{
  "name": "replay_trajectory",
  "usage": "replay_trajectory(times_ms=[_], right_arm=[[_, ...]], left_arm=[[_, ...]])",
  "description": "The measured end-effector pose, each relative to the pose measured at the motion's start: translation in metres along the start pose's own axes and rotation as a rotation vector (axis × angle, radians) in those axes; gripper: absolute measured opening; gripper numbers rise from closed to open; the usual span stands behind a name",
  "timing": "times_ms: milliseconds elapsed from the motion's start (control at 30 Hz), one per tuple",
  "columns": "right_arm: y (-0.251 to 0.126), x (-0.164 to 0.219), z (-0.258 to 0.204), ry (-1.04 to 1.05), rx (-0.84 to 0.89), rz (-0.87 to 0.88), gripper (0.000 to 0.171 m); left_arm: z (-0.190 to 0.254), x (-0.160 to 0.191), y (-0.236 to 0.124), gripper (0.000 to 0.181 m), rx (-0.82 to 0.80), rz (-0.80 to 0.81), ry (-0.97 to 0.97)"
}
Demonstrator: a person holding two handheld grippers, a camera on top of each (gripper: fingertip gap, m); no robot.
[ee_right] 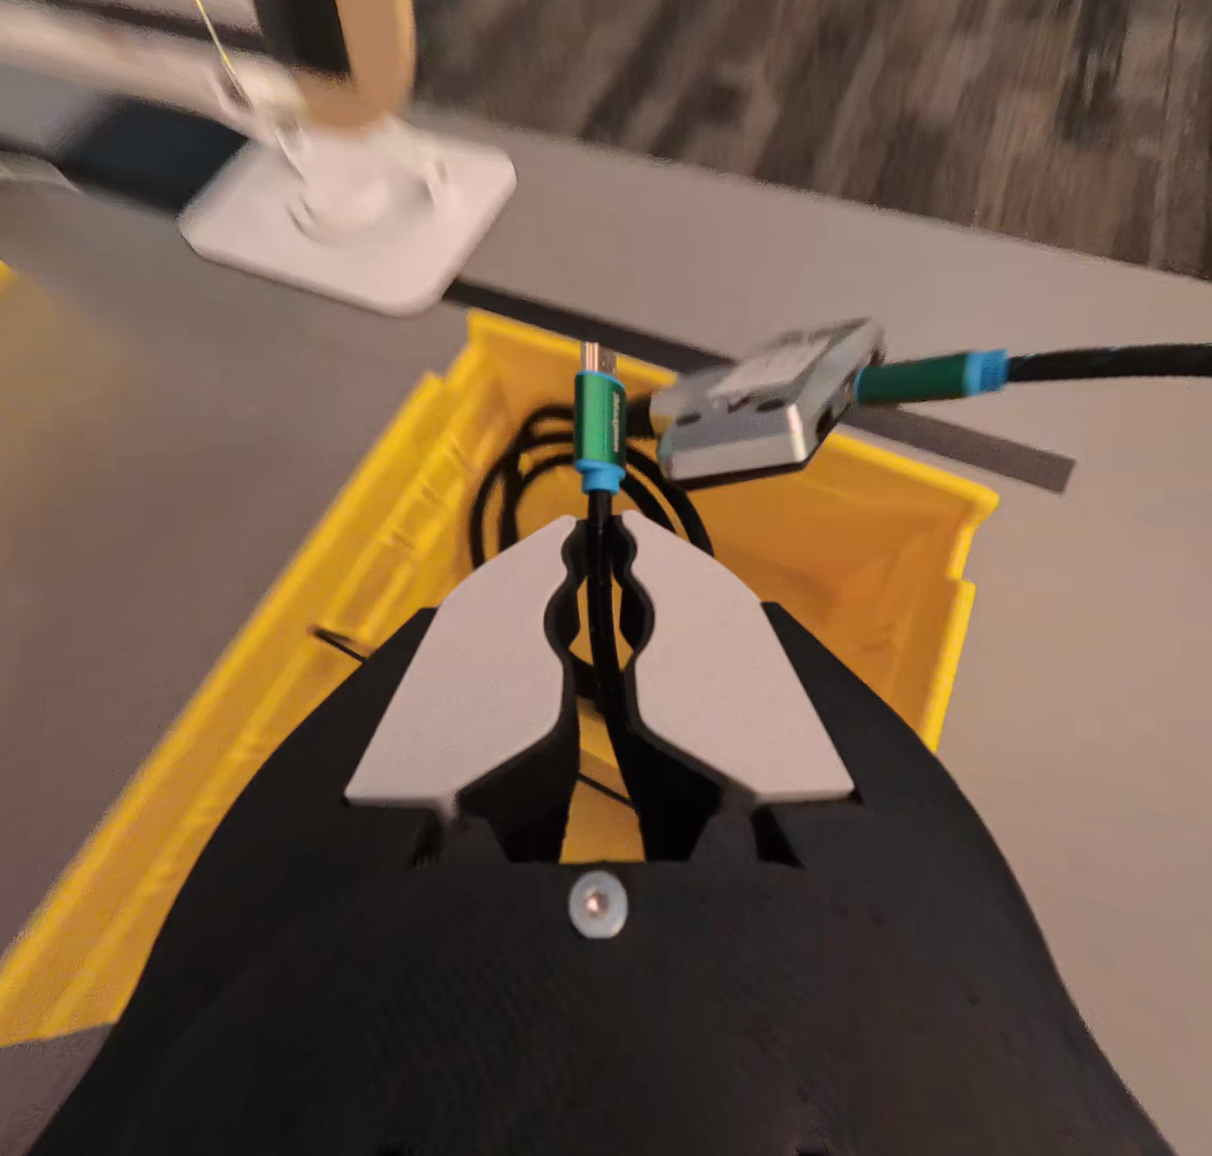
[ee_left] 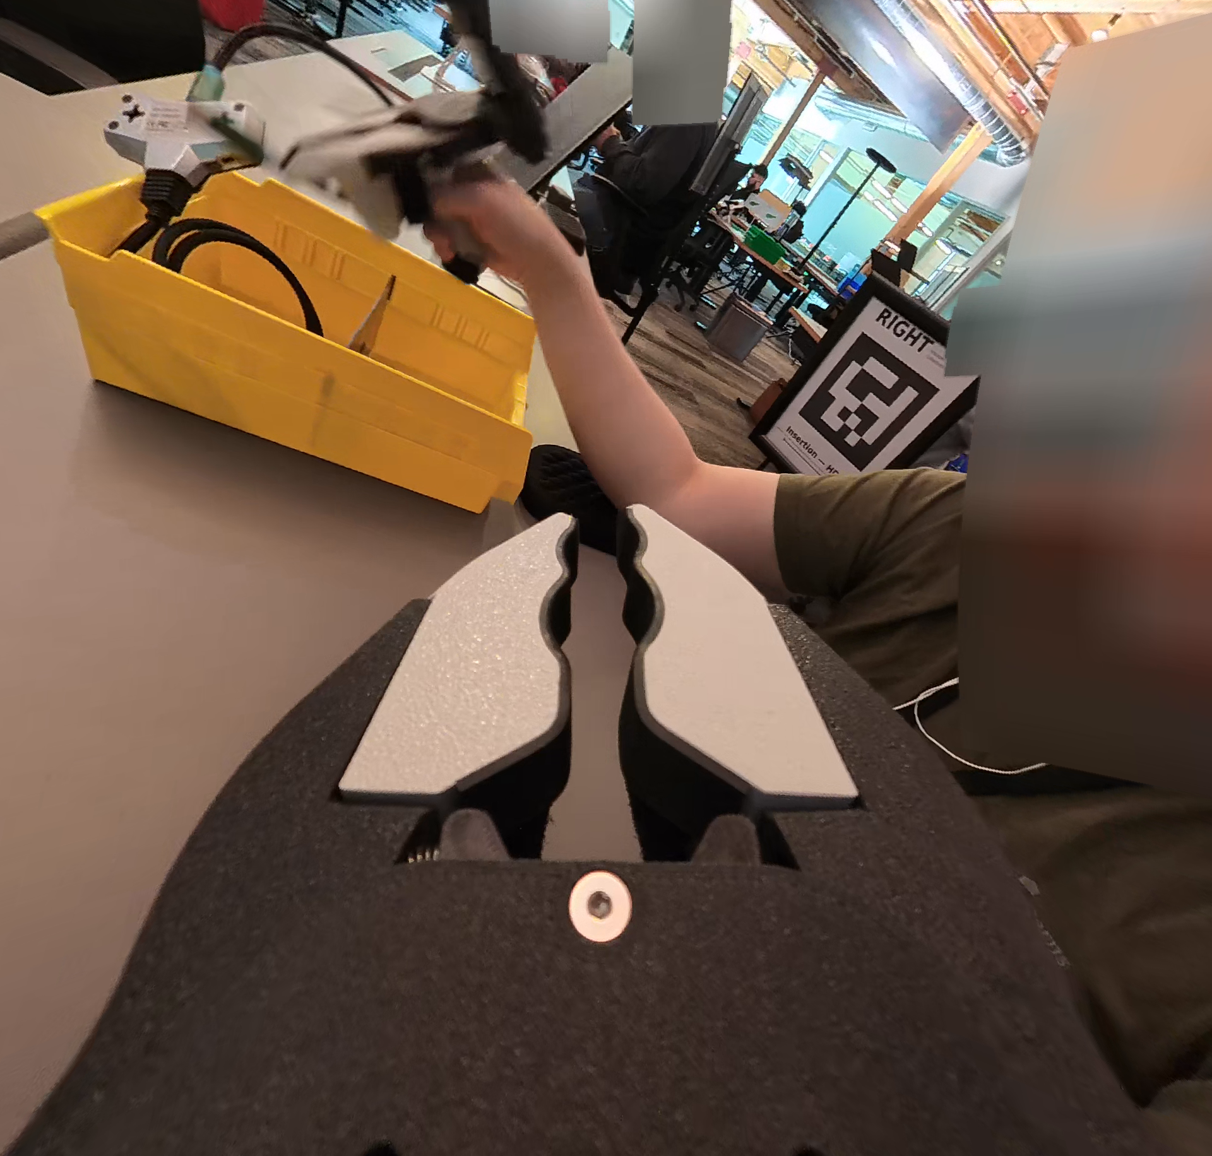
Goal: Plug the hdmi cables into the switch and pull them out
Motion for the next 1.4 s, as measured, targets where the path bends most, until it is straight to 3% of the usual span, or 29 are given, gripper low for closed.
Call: replay_trajectory(times_ms=[33, 133, 267, 433, 600, 667, 767, 933, 1100, 1267, 1400], right_arm=[[0.007, 0.01, 0.001, -0.047, 0.009, -0.064, 0.008], [0.024, 0.032, 0.0, -0.182, 0.0, -0.193, 0.008], [0.042, 0.031, -0.014, -0.351, -0.015, -0.182, 0.008], [0.06, 0.006, -0.03, -0.347, 0.025, -0.062, 0.008], [0.067, -0.01, -0.04, -0.207, -0.022, 0.051, 0.008], [0.071, 0.002, -0.042, -0.126, -0.086, -0.052, 0.008], [0.078, 0.036, -0.025, -0.159, 0.009, -0.294, 0.009], [0.075, 0.045, -0.036, -0.092, -0.073, -0.401, 0.015], [0.047, 0.028, -0.033, -0.151, -0.042, -0.345, 0.035], [-0.011, -0.004, -0.032, -0.188, -0.057, -0.13, 0.036], [-0.064, -0.008, 0.022, -0.165, 0.23, 0.034, 0.037]], left_arm=[[0.001, 0.0, 0.0, 0.011, 0.0, -0.001, 0.006], [0.003, -0.001, -0.001, 0.011, -0.002, -0.001, 0.017], [0.001, -0.001, -0.001, 0.01, 0.002, 0.005, 0.004], [0.001, 0.001, 0.003, 0.01, 0.005, -0.013, 0.004], [0.002, 0.002, 0.006, 0.01, 0.009, -0.021, 0.006], [0.001, 0.002, 0.006, 0.01, 0.009, -0.022, 0.004], [0.001, 0.003, 0.007, 0.01, 0.01, -0.023, -0.001], [0.001, 0.004, 0.008, 0.01, 0.01, -0.031, 0.002], [0.004, 0.002, 0.006, 0.01, 0.015, -0.024, 0.006], [0.006, -0.001, 0.002, 0.01, 0.017, -0.011, 0.012], [0.009, -0.003, -0.001, 0.01, 0.012, -0.001, 0.023]])
Point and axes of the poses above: each gripper's, where its closed fingertips meet, y out along the fingers, x out of its underside, z = x × y across the jaws, the point moved 4 cm from there along -y, back along the fingers, and after that the axes turned 5 degrees about -y, right-handed, at the moved point
